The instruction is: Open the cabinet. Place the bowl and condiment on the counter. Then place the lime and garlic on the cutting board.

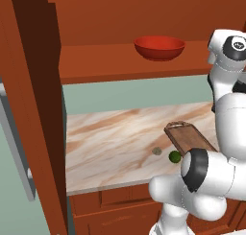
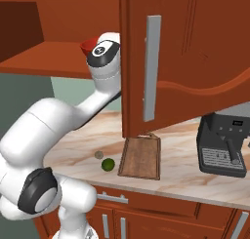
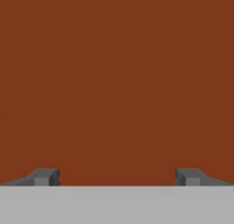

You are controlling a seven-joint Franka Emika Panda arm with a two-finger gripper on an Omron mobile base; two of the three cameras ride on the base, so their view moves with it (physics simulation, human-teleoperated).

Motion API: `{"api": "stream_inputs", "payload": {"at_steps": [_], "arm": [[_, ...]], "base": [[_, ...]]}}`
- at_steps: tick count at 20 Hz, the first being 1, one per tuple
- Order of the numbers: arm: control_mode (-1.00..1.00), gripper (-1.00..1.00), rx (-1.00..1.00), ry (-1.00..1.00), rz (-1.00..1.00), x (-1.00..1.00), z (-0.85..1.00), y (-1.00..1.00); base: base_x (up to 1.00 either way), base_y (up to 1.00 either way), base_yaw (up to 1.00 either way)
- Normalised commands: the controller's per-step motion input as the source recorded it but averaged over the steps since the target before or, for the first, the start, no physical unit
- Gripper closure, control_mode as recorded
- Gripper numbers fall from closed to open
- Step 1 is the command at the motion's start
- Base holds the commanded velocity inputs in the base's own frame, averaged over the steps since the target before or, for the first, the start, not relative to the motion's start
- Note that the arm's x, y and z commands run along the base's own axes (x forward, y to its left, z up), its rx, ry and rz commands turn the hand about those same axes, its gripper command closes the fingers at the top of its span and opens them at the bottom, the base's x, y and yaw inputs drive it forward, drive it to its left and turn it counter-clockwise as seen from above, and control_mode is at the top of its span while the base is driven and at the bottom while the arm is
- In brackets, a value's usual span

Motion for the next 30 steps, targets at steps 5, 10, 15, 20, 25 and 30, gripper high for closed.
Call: {"api": "stream_inputs", "payload": {"at_steps": [5, 10, 15, 20, 25, 30], "arm": [[-1.00, -1.00, 0.00, 0.01, -0.09, -0.37, 0.00, -0.67], [-1.00, -1.00, 0.00, 0.00, 0.01, -0.40, 0.00, -0.69], [-1.00, -1.00, 0.00, 0.03, 0.16, -0.38, -0.02, -0.49], [-1.00, -1.00, 0.00, 0.05, 0.23, -0.10, -0.08, -0.27], [-1.00, -1.00, 0.00, 0.07, 0.28, 0.00, -0.21, -0.07], [-1.00, -1.00, 0.00, 0.14, 0.34, 0.02, -0.30, -0.01]], "base": [[0.00, 0.00, 0.00], [0.00, 0.00, 0.00], [0.00, 0.00, 0.00], [0.00, 0.00, 0.00], [0.00, 0.00, 0.00], [0.00, 0.00, 0.00]]}}
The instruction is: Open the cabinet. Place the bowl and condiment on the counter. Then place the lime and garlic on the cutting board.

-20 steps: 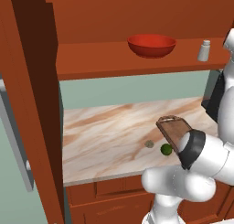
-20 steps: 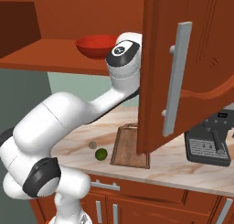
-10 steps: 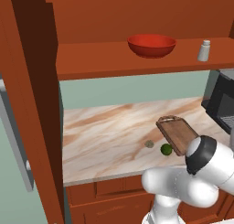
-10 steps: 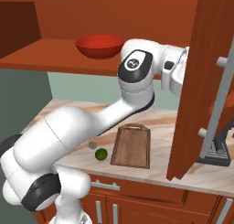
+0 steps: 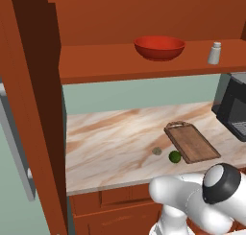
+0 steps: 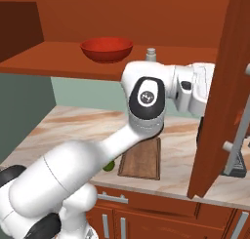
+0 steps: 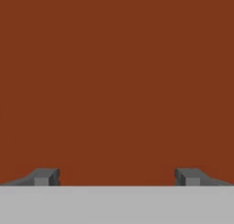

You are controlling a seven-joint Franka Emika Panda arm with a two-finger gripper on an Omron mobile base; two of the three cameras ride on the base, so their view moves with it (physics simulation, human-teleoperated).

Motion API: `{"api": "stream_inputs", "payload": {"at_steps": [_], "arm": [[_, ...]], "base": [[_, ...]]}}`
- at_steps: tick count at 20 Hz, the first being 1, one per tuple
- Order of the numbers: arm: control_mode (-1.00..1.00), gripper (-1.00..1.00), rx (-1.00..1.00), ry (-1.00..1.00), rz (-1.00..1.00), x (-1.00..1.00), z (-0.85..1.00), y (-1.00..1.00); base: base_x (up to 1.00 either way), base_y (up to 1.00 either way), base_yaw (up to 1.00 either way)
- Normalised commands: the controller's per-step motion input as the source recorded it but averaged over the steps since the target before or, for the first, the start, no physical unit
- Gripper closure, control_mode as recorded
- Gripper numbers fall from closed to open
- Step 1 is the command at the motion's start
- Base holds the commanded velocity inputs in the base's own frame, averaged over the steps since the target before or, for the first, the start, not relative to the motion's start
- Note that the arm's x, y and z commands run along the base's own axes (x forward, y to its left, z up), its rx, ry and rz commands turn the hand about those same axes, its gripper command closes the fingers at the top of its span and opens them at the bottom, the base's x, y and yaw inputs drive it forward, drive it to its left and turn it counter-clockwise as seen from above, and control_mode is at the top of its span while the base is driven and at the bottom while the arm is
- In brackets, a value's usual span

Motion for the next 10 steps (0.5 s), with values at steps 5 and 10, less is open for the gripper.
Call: {"api": "stream_inputs", "payload": {"at_steps": [5, 10], "arm": [[-1.00, -1.00, 0.01, 0.16, 0.37, 0.14, -0.15, -0.03], [-1.00, -1.00, 0.06, 0.09, 0.35, 0.18, 0.00, -0.20]], "base": [[0.00, 0.00, 0.00], [0.00, 0.00, 0.00]]}}
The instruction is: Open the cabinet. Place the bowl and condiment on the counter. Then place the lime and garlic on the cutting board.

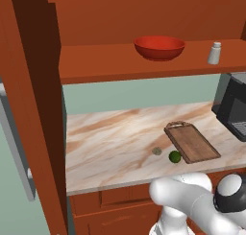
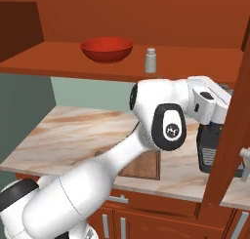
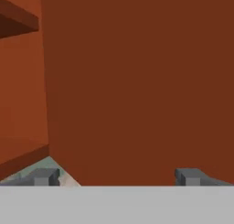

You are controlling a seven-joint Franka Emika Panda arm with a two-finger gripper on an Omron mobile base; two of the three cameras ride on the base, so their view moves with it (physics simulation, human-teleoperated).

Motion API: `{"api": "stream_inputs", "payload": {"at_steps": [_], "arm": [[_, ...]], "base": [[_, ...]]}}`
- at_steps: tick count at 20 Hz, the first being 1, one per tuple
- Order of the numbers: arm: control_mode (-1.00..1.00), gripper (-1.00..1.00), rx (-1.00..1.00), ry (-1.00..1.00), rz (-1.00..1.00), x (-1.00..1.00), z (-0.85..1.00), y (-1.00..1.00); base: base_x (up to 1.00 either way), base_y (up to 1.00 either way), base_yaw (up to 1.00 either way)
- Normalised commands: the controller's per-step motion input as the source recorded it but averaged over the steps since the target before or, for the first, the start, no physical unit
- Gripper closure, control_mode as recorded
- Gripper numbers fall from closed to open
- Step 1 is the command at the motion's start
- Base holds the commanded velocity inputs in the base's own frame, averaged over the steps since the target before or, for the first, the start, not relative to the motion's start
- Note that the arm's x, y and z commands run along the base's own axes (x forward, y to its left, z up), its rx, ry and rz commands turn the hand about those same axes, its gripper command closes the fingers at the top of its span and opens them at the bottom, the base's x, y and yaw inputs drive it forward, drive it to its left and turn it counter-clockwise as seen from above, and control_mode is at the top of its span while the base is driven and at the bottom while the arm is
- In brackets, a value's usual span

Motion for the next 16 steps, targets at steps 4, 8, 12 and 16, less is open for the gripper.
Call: {"api": "stream_inputs", "payload": {"at_steps": [4, 8, 12, 16], "arm": [[-1.00, -1.00, 0.09, 0.02, 0.34, 0.19, 0.00, -0.33], [-1.00, -1.00, 0.09, 0.02, 0.32, 0.24, 0.00, -0.27], [-1.00, -1.00, 0.09, 0.02, 0.30, 0.25, 0.00, -0.29], [-1.00, -1.00, 0.07, 0.03, 0.27, 0.14, 0.00, -0.14]], "base": [[0.00, 0.00, 0.00], [0.00, 0.00, 0.00], [0.00, 0.00, 0.00], [0.00, 0.00, 0.00]]}}
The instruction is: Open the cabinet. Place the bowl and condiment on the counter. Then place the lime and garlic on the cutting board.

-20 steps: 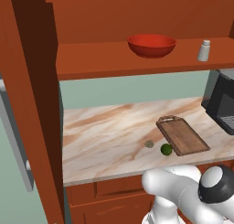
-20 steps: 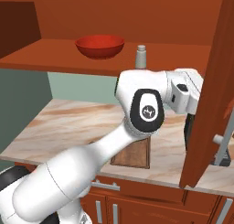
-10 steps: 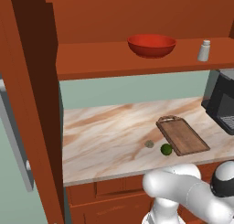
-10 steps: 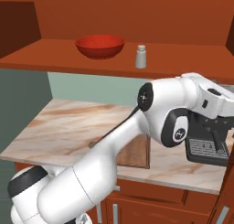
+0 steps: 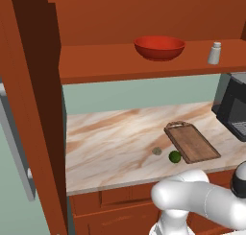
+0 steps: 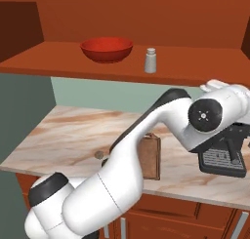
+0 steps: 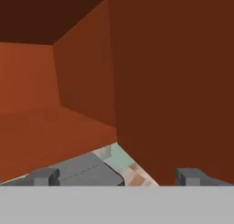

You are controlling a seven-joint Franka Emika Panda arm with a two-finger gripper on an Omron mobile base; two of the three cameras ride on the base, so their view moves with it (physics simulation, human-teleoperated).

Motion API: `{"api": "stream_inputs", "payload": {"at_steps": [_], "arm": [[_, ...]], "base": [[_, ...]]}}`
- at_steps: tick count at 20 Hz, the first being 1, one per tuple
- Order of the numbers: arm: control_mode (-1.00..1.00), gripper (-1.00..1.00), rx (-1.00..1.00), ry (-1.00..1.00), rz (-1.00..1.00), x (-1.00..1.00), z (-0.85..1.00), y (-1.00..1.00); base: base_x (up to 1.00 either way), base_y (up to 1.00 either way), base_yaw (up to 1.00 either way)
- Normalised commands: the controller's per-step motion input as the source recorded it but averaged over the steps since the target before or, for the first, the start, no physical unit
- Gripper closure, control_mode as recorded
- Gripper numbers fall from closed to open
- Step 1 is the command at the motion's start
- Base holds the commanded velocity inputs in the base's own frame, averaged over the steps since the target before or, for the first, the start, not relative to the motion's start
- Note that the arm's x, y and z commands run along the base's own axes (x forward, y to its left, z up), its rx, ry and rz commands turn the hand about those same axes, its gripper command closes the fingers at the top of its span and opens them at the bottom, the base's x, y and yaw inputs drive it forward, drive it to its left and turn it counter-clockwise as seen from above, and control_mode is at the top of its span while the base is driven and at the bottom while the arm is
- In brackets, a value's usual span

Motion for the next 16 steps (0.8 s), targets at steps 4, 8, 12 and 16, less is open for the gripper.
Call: {"api": "stream_inputs", "payload": {"at_steps": [4, 8, 12, 16], "arm": [[-1.00, -1.00, 0.01, 0.09, 0.21, 0.04, 0.00, 0.05], [-1.00, -1.00, 0.00, 0.12, 0.15, 0.00, 0.00, 0.50], [-1.00, -1.00, -0.08, 0.17, 0.09, 0.00, 0.00, 0.94], [-1.00, -1.00, -0.10, 0.20, 0.06, 0.00, 0.00, 1.00]], "base": [[0.00, 0.00, 0.00], [0.00, 0.00, 0.00], [0.00, 0.00, 0.00], [0.00, 0.00, 0.00]]}}
